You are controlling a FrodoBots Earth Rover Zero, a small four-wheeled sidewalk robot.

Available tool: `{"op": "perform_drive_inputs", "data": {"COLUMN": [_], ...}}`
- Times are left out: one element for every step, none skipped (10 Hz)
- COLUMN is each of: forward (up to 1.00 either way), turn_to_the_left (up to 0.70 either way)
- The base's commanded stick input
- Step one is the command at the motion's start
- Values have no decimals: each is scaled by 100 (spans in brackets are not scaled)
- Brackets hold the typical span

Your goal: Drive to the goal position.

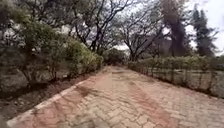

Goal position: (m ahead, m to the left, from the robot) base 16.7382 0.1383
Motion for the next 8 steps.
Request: {"op": "perform_drive_inputs", "data": {"forward": [70,70,70,70,70,70,70,70], "turn_to_the_left": [0,0,0,0,0,0,0,0]}}
